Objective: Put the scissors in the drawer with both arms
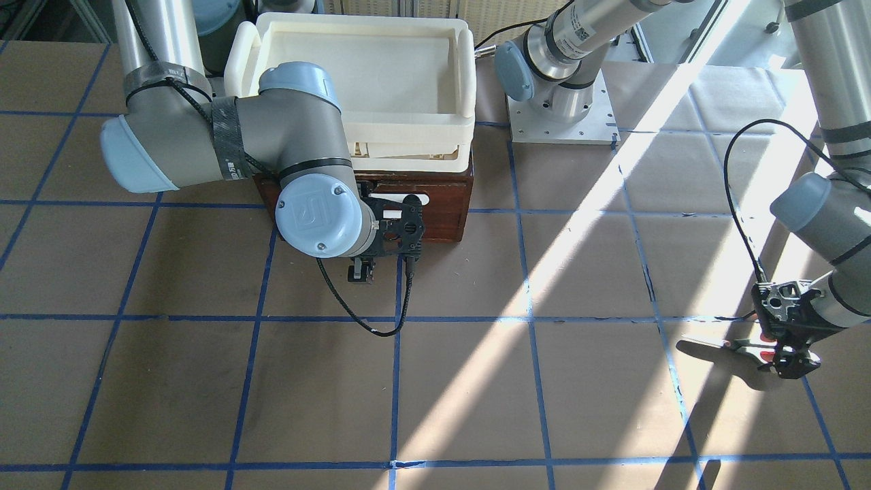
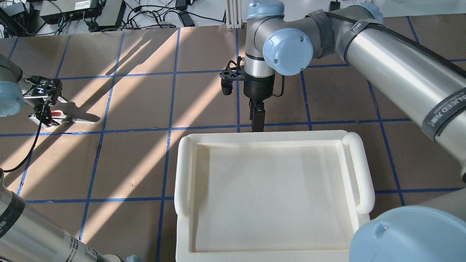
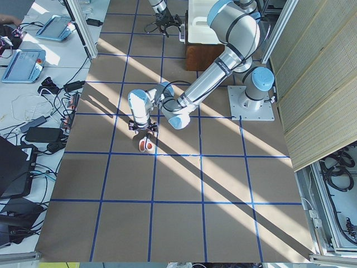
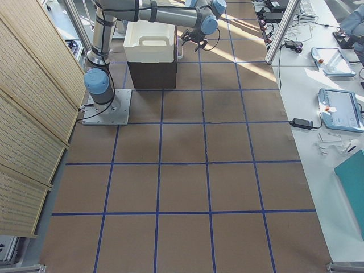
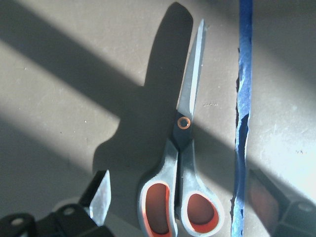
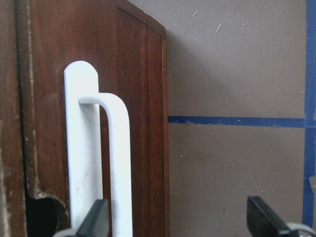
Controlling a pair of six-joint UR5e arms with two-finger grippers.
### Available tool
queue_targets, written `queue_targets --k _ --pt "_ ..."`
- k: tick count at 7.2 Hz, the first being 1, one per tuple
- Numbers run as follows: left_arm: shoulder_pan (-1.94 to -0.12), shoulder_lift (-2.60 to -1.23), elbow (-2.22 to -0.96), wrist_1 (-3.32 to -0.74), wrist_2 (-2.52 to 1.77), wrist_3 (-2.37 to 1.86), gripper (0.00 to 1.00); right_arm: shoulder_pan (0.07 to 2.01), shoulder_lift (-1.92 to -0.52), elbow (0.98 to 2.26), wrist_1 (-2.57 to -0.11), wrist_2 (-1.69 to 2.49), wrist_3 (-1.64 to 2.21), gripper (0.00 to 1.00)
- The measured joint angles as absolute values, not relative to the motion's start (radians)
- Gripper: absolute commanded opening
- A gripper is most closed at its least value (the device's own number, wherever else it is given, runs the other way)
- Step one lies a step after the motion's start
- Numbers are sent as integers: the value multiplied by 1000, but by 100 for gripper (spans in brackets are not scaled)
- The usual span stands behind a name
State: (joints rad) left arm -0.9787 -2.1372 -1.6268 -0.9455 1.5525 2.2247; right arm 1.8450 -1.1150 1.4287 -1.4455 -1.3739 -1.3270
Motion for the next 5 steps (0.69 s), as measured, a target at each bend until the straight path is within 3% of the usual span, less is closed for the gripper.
queue_targets --k 3,5 --pt "-979 -2174 -1625 -936 1553 2225 96 1849 -1113 1432 -1439 -1393 -1324 100" --pt "-979 -2181 -1625 -936 1552 2225 81 1850 -1111 1437 -1438 -1395 -1318 100"
